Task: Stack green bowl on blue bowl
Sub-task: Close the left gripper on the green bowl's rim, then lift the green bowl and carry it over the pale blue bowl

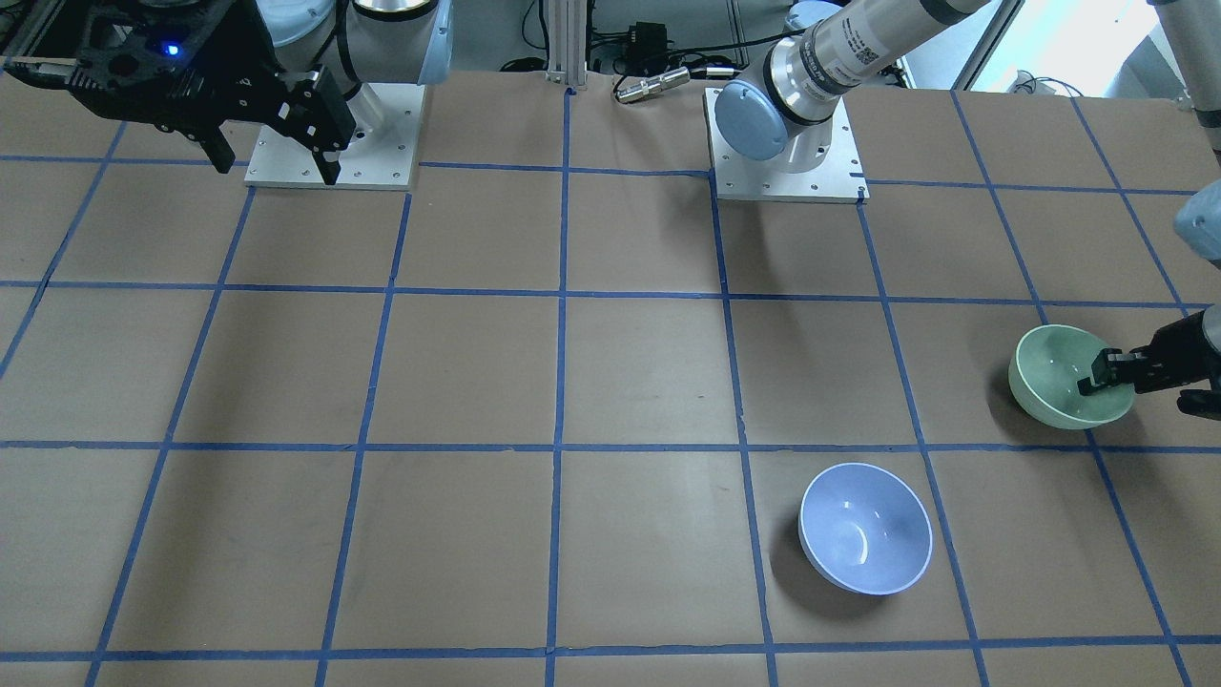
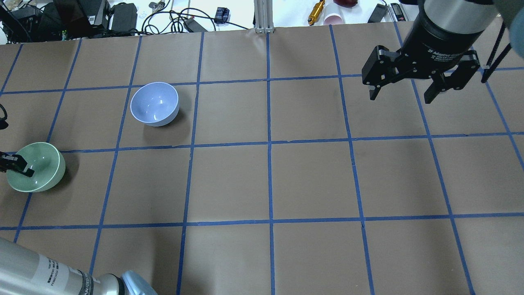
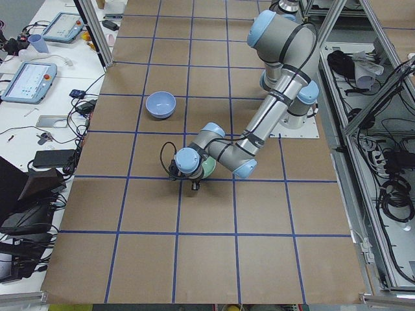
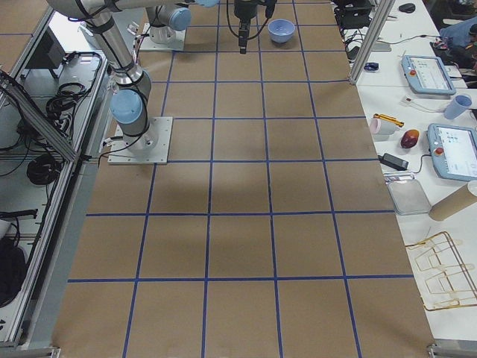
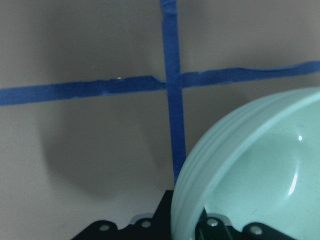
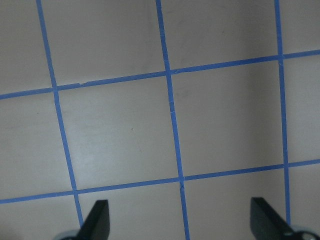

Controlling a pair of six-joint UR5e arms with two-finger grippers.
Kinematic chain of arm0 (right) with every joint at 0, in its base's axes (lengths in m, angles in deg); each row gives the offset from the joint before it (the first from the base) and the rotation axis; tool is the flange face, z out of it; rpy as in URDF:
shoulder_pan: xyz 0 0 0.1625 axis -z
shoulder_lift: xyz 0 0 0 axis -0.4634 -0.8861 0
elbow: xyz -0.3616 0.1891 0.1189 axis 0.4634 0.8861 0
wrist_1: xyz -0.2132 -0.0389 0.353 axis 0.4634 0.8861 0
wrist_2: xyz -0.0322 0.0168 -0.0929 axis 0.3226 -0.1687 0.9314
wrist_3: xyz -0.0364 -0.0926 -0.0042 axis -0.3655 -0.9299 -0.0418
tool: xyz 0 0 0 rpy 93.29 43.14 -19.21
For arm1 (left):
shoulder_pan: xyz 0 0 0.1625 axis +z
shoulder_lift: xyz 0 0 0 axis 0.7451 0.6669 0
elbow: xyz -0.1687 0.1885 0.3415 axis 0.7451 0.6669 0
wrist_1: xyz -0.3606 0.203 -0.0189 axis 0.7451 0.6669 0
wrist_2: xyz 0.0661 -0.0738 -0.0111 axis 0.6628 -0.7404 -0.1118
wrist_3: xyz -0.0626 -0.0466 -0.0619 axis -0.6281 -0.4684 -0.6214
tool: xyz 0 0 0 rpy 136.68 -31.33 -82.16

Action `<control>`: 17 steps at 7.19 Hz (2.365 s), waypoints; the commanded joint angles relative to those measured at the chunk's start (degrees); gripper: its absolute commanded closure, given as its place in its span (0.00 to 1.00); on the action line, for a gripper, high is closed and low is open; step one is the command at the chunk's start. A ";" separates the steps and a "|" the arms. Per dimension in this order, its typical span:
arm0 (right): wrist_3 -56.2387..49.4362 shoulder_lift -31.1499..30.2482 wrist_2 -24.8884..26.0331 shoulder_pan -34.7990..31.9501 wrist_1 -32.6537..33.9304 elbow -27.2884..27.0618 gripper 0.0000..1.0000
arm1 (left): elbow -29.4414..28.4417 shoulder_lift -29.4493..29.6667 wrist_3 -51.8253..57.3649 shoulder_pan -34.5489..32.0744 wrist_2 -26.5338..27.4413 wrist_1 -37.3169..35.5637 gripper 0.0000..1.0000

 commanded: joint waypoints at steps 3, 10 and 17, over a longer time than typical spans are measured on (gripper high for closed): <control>0.00 0.00 0.00 0.00 -0.06 -0.05 0.00 | -0.13 -2.42 -0.25 -1.38 -0.17 3.08 1.00; 0.00 0.00 0.00 0.00 -0.06 0.04 0.00 | -0.30 -9.81 -9.88 -11.38 -4.30 7.41 1.00; 0.00 0.00 0.00 0.00 0.02 0.04 0.00 | -10.14 -7.19 -41.17 -27.58 -9.56 9.52 1.00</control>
